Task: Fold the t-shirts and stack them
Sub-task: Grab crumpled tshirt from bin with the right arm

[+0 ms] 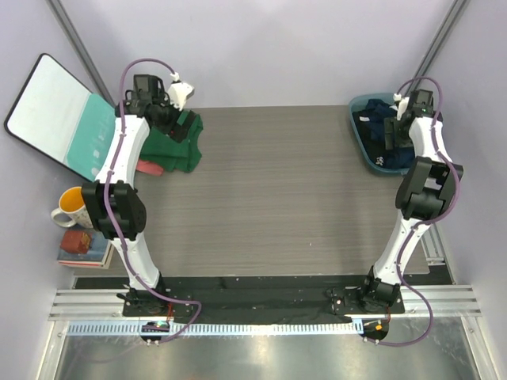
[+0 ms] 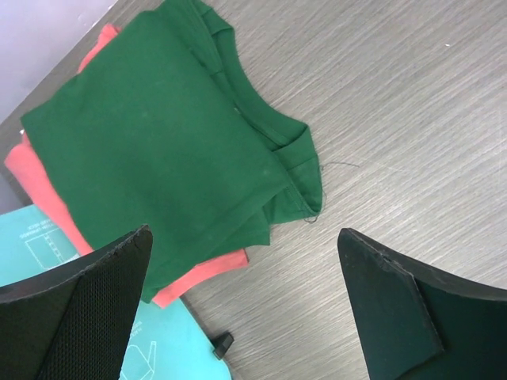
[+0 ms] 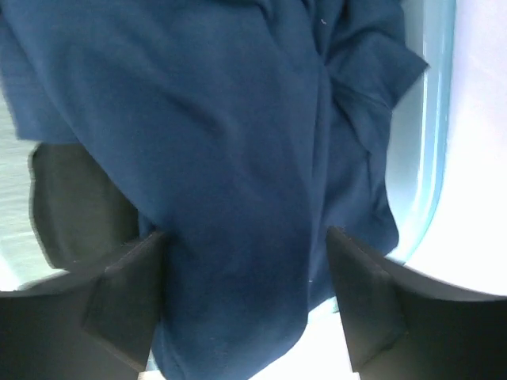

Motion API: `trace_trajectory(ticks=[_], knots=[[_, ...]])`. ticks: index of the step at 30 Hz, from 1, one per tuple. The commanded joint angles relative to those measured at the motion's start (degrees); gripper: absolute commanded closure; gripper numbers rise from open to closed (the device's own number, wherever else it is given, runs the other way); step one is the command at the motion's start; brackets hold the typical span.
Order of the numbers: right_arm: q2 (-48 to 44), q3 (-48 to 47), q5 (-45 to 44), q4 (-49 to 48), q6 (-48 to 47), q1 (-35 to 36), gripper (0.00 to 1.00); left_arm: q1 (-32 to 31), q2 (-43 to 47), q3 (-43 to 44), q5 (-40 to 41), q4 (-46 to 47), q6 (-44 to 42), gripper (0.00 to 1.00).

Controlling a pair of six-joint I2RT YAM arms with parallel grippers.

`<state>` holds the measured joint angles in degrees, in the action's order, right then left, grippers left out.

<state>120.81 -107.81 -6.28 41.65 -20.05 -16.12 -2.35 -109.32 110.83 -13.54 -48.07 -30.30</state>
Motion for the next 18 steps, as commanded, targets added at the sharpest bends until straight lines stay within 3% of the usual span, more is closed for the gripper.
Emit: trace_trajectory(ticks=[1,2,3,6,14,18], knots=[[-0.6,-3.7,-1.4,1.5,-3.1,-0.3,0.35,-1.3,3.8,-2.0,0.3,0.3,-1.5,0.00],[-0.6,-3.7,-1.2,1.6,-3.1,-0.3,0.42,-1.7,4.4,-3.3,0.7,1.0,-1.4,0.00],[-0.7,-4.0,-0.8,2.1,-3.3,-0.2,0.66,-1.9,4.6,-3.9,0.8,1.1,-1.4,0.00],[-0.2,-7.0,-1.3,4.5,-3.3,-0.1,0.98,-2.0,5.1,-5.4,0.9,1.6,-1.1,0.00],[-1.3,-22.1,-4.6,6.3,-1.8,0.9,0.99,-3.0,4.8,-5.7,0.6,2.5,-0.1,0.00],[-4.3,-27.1,-9.6,-1.8,-2.7,2.1,0.99,-3.9,4.6,-5.3,0.5,3.5,0.4,0.00]])
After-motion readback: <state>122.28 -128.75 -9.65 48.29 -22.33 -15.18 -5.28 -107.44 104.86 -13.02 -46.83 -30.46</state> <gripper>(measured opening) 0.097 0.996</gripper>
